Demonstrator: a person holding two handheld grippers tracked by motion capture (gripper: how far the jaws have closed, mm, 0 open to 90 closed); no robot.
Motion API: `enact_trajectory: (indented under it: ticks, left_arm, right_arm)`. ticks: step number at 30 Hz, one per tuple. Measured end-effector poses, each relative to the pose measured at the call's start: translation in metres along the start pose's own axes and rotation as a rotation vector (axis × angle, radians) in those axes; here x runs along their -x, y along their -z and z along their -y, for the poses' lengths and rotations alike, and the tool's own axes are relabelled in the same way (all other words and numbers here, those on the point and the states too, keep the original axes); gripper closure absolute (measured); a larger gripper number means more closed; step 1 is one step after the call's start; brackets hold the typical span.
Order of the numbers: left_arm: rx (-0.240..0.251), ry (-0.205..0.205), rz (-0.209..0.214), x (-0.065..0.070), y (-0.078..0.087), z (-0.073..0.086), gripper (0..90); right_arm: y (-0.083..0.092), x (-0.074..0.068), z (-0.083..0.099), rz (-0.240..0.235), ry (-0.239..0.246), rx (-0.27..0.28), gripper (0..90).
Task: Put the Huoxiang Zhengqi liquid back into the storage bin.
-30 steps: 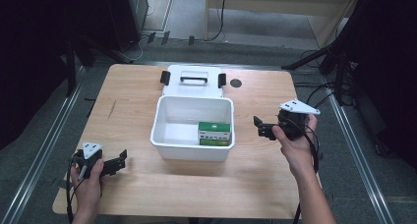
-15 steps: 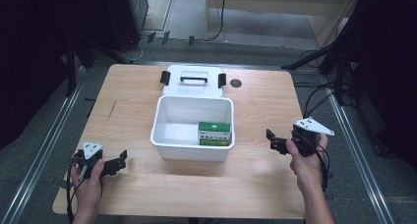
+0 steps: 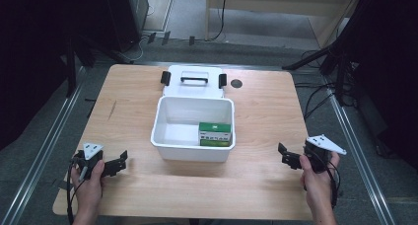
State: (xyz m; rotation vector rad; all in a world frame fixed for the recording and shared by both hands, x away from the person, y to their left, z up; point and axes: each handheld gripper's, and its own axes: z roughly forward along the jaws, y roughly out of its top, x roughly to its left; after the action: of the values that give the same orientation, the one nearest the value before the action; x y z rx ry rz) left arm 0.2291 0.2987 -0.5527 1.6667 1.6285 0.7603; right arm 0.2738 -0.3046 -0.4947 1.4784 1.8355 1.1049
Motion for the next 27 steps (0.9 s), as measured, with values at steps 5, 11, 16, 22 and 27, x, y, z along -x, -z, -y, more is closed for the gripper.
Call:
enact_trajectory:
  ticks: [5, 11, 16, 22, 27]
  left_arm:
    - [0.001, 0.003, 0.0, 0.0, 0.0, 0.0, 0.0]
    - [0.0, 0.002, 0.001, 0.0, 0.0, 0.0, 0.0]
    - [0.001, 0.003, 0.001, 0.0, 0.0, 0.0, 0.0]
    - [0.002, 0.005, 0.001, 0.0, 0.0, 0.0, 0.0]
    - [0.004, 0.006, 0.001, 0.0, 0.0, 0.0, 0.0]
  right_arm:
    - [0.004, 0.009, 0.013, 0.025, -0.011, -0.005, 0.0]
    - [0.009, 0.019, 0.029, 0.047, -0.033, -0.012, 0.0]
    - [0.015, 0.027, 0.039, 0.07, -0.046, -0.017, 0.0]
    - [0.021, 0.035, 0.051, 0.086, -0.061, -0.017, 0.0]
    - [0.027, 0.041, 0.061, 0.102, -0.059, -0.028, 0.0]
